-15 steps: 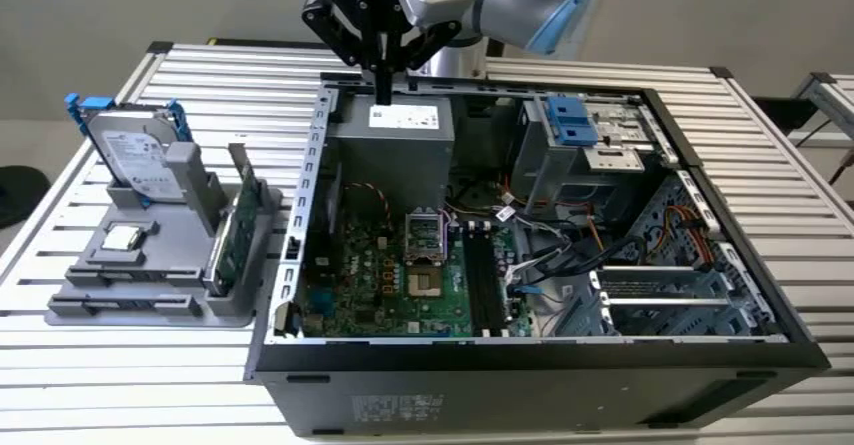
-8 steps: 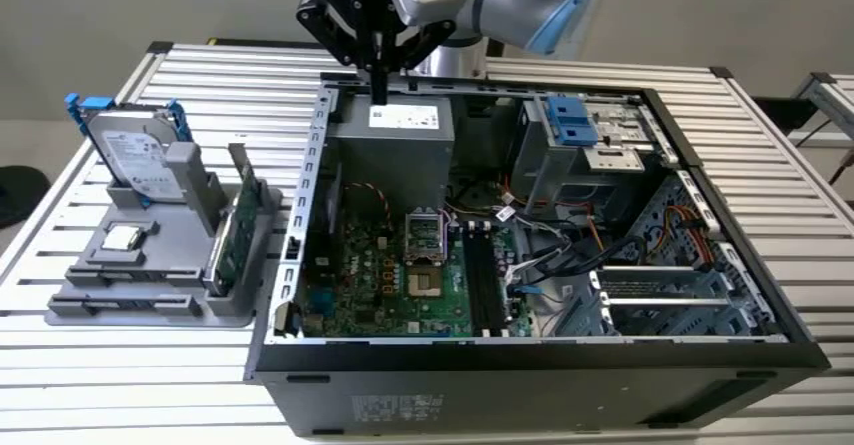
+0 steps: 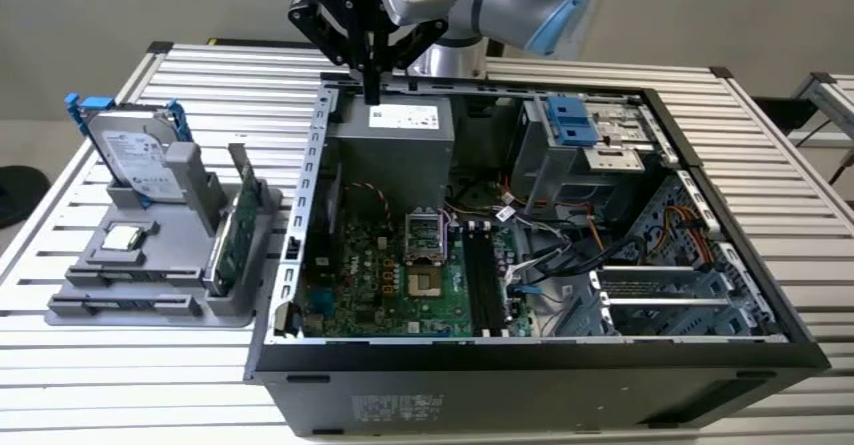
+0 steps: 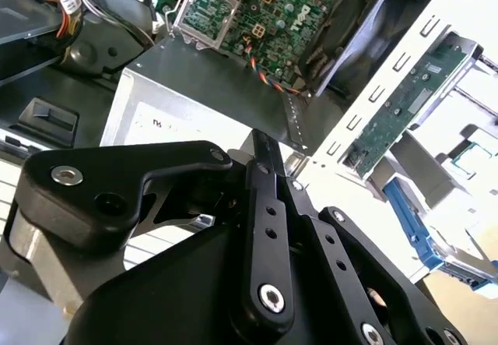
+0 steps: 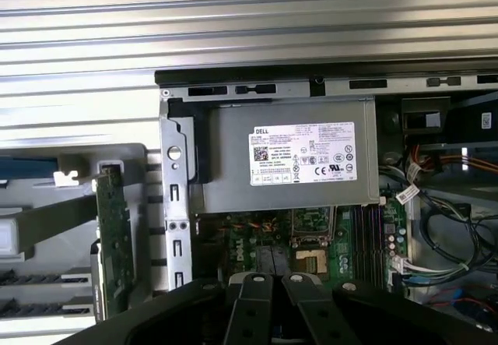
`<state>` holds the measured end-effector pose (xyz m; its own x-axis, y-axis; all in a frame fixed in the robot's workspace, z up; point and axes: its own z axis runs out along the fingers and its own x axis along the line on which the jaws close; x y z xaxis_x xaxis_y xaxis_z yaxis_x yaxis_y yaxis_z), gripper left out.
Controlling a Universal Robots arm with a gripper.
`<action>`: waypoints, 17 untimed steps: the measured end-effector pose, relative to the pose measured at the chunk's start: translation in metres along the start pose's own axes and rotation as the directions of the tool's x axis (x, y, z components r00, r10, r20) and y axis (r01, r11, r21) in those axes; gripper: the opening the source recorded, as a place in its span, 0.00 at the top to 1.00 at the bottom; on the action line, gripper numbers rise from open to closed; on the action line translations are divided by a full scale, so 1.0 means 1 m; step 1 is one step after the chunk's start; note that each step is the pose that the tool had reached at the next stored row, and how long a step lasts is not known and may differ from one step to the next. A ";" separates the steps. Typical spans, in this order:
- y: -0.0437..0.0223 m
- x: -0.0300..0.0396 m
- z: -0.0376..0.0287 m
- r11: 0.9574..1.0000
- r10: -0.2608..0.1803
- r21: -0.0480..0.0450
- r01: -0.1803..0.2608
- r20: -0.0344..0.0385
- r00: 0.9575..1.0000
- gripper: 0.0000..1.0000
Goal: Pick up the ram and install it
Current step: 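Reach for the ram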
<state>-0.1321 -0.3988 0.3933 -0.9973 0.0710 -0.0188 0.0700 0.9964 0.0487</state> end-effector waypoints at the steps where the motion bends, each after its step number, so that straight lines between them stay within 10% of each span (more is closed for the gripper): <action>1: -0.0001 0.0006 0.0000 1.000 0.000 0.000 0.000 0.000 1.000 1.00; 17: -0.0006 0.0088 -0.0001 1.000 -0.001 0.000 0.001 0.000 1.000 1.00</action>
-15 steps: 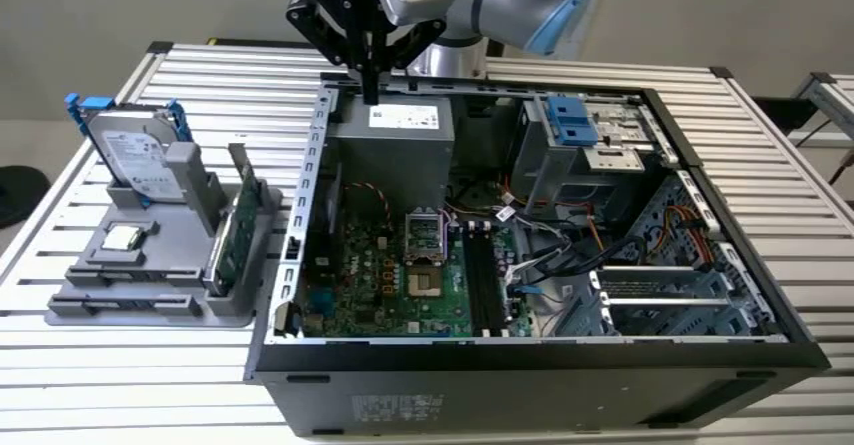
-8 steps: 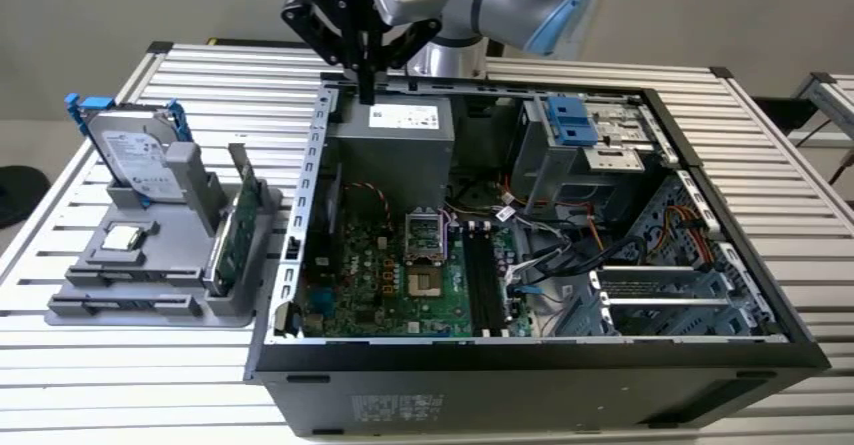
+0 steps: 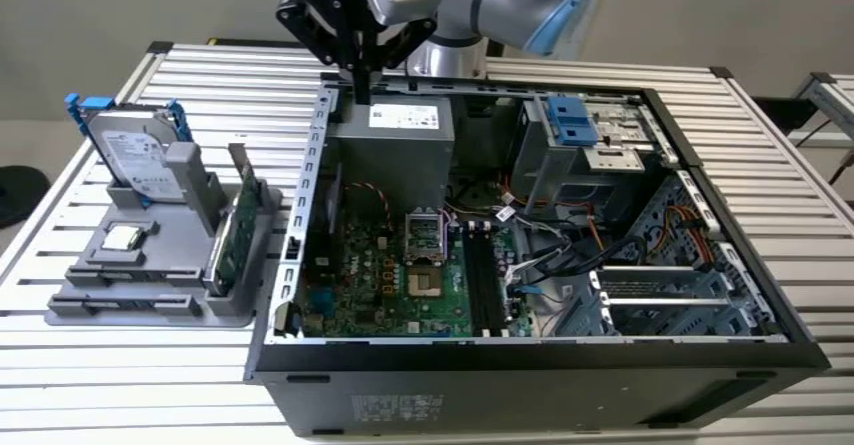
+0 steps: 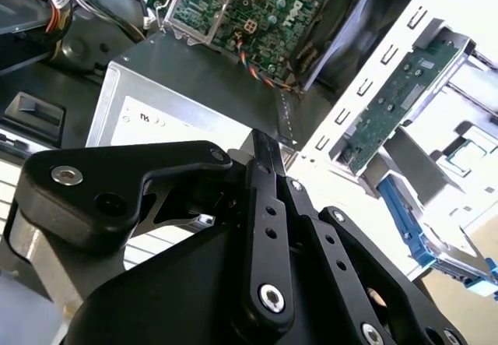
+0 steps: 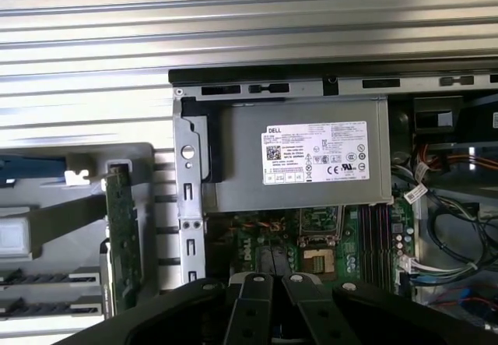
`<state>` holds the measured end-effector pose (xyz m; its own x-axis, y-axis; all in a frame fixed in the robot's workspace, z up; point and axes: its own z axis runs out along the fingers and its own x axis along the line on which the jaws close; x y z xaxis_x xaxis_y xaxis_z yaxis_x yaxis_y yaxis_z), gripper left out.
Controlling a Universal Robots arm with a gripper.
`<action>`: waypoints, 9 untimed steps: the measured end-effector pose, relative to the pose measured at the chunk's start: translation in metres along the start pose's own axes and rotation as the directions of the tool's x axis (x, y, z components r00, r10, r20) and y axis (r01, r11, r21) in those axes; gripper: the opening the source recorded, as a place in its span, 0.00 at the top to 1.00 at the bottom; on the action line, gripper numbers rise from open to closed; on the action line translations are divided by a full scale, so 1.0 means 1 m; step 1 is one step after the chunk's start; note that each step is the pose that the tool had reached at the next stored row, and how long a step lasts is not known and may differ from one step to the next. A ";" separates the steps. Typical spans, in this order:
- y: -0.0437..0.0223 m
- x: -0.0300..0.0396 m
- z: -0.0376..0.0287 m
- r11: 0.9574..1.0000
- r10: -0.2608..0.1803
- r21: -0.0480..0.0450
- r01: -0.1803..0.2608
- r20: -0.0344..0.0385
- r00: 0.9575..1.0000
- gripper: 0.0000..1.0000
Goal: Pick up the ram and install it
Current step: 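Reach for the ram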
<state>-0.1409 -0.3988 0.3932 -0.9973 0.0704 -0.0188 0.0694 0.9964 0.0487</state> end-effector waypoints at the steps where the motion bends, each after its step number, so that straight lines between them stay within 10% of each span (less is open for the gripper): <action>1: 0.0000 0.0004 0.0000 1.000 0.000 0.000 0.000 0.000 1.000 1.00; 9: -0.0002 0.0032 0.0000 1.000 0.000 0.000 0.000 0.000 1.000 1.00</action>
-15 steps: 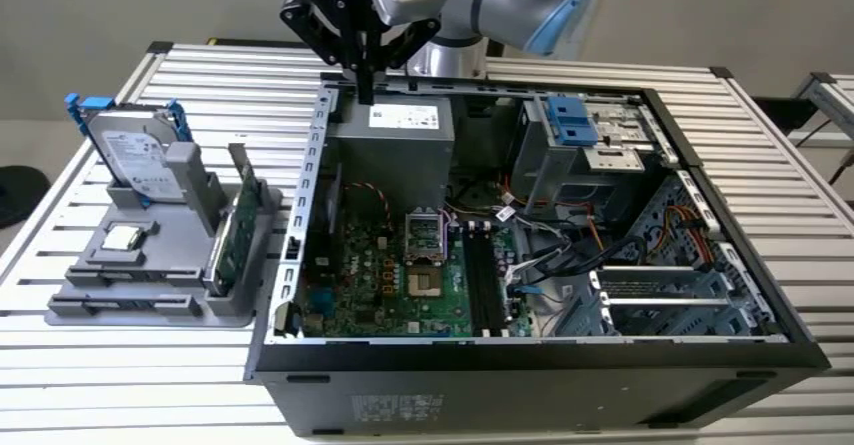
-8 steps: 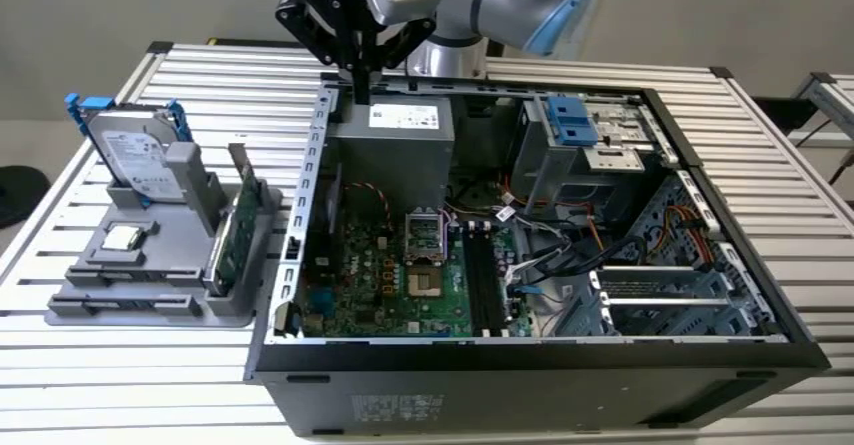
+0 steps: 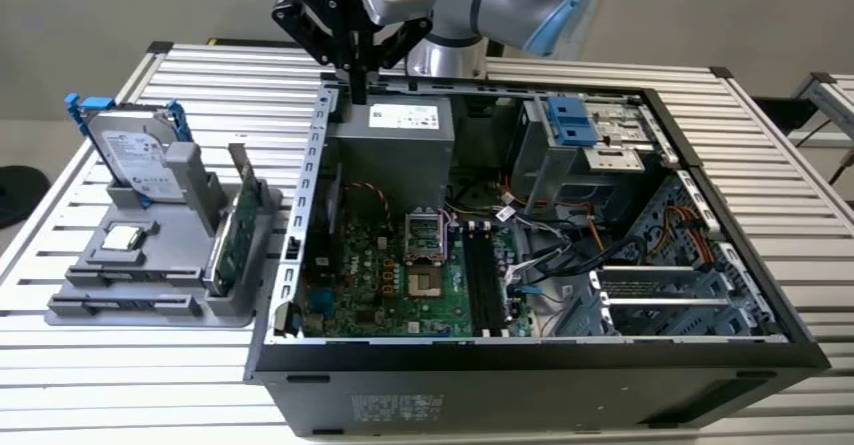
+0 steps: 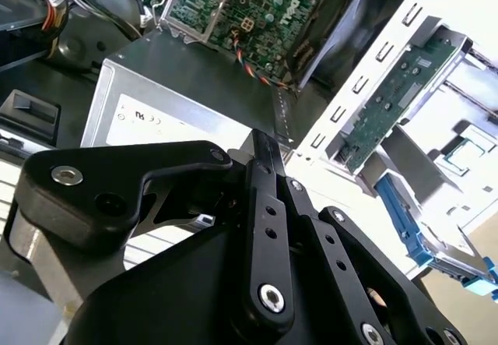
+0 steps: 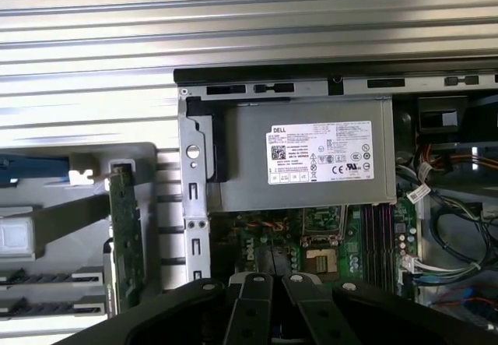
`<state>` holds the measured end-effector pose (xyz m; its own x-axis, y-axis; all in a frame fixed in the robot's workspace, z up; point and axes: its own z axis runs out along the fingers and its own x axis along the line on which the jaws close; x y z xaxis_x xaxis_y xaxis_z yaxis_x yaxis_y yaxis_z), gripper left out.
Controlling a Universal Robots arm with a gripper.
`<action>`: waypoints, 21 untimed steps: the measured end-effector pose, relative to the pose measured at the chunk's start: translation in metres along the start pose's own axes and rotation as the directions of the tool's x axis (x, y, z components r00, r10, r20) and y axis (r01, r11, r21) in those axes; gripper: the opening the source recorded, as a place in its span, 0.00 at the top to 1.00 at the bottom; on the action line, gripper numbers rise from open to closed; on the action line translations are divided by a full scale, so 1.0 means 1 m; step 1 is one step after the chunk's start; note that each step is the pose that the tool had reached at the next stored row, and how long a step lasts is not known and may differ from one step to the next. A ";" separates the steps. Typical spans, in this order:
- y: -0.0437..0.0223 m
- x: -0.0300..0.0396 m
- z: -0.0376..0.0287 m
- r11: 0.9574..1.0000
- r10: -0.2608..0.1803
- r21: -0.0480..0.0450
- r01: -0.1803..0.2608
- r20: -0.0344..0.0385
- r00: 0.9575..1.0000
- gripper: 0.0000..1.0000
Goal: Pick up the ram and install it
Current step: 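Reach for the ram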
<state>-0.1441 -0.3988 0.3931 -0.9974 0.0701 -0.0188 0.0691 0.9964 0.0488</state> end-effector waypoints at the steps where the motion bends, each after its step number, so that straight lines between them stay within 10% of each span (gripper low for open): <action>1: 0.0000 0.0004 0.0000 1.000 0.000 0.000 0.000 0.000 1.000 1.00; 21: -0.0012 0.0179 -0.0004 1.000 0.000 0.000 0.000 0.000 1.000 1.00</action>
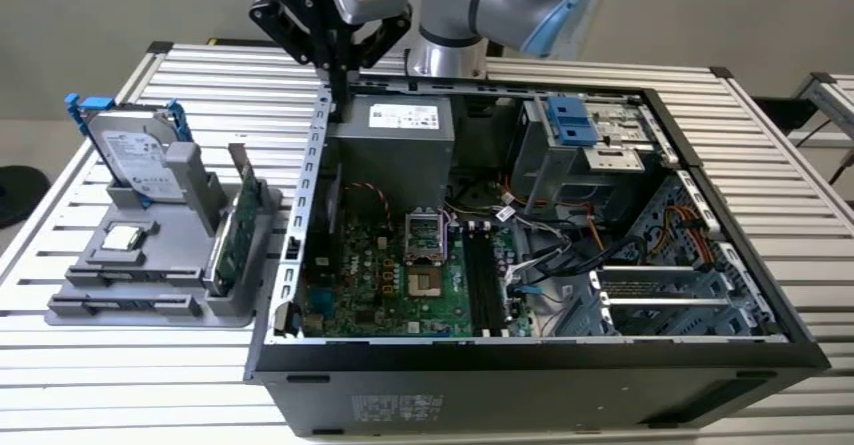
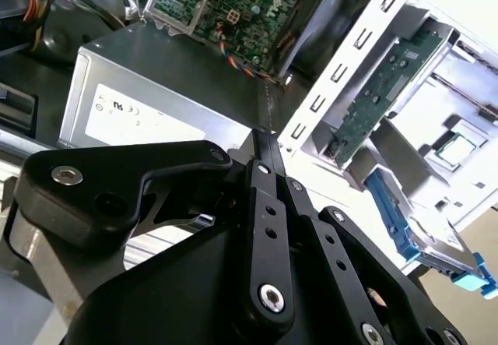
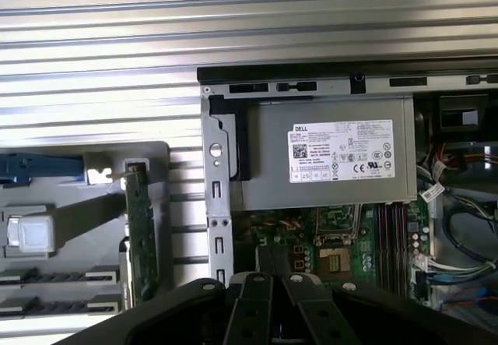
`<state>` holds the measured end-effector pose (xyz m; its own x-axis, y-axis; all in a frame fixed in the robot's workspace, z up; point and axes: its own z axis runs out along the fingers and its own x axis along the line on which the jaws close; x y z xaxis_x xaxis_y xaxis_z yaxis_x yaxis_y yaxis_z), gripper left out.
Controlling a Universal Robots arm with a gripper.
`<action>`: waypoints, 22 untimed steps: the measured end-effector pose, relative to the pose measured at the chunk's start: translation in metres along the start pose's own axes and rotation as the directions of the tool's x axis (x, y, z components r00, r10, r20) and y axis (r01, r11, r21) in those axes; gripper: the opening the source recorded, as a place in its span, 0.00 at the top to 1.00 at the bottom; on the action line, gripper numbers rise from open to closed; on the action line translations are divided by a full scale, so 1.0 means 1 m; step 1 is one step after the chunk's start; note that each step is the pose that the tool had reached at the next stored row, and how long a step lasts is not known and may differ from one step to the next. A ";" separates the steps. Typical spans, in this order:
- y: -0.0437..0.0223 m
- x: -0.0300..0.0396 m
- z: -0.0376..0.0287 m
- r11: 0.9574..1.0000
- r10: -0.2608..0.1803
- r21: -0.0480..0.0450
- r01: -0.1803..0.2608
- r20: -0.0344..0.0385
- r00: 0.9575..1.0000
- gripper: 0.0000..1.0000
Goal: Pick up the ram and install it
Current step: 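Reach for the ram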
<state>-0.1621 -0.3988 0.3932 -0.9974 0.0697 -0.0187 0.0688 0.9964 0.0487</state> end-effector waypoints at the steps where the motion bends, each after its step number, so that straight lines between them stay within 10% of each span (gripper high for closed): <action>1: -0.0001 0.0016 0.0000 1.000 0.000 0.000 0.000 0.000 1.000 1.00; 22: -0.0020 0.0294 -0.0006 1.000 0.000 0.000 0.000 0.000 1.000 1.00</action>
<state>-0.1915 -0.3988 0.3931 -0.9974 0.0695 -0.0187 0.0685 0.9965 0.0487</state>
